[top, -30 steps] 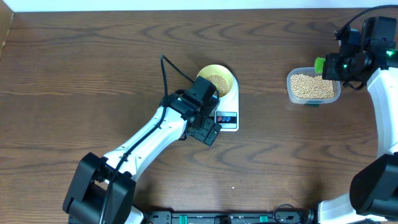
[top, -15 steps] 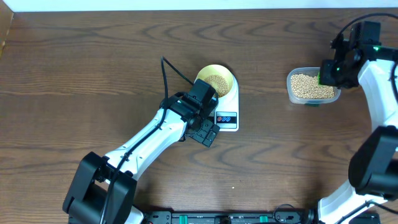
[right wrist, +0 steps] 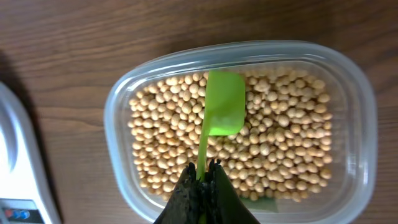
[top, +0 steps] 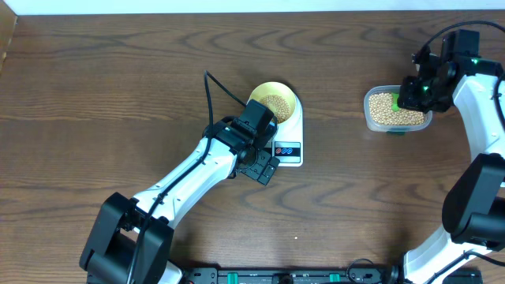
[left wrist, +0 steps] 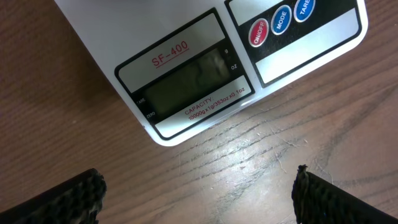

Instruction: Scoop item into bowl and weigh 50g on scale

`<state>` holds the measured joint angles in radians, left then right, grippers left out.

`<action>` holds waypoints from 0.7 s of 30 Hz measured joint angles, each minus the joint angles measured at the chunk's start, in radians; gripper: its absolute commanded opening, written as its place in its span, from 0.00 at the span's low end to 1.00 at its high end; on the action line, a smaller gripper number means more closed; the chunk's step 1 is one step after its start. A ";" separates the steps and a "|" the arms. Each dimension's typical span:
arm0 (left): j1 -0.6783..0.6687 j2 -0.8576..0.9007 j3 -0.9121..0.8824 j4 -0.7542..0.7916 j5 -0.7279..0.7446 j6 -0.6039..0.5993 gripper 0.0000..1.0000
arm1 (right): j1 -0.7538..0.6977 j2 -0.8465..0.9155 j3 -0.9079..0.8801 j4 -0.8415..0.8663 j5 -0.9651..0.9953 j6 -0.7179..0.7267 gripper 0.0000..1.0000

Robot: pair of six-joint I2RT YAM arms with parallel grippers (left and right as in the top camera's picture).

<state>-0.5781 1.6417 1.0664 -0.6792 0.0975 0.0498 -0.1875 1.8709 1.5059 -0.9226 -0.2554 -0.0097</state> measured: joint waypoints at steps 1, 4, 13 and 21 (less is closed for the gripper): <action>0.000 0.000 0.000 0.000 0.000 0.000 0.98 | -0.006 0.000 0.000 -0.001 -0.018 0.000 0.01; 0.000 0.000 0.000 0.000 0.000 0.000 0.98 | -0.036 0.000 0.000 -0.004 -0.074 0.001 0.01; 0.000 0.000 0.000 0.004 0.000 0.000 0.98 | -0.172 0.000 0.000 -0.033 -0.317 -0.005 0.01; 0.000 0.000 0.000 0.004 0.000 0.000 0.98 | -0.254 0.000 0.000 -0.117 -0.443 -0.047 0.01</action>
<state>-0.5781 1.6417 1.0664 -0.6750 0.0975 0.0502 -0.4419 1.8713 1.5059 -1.0393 -0.6987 -0.0563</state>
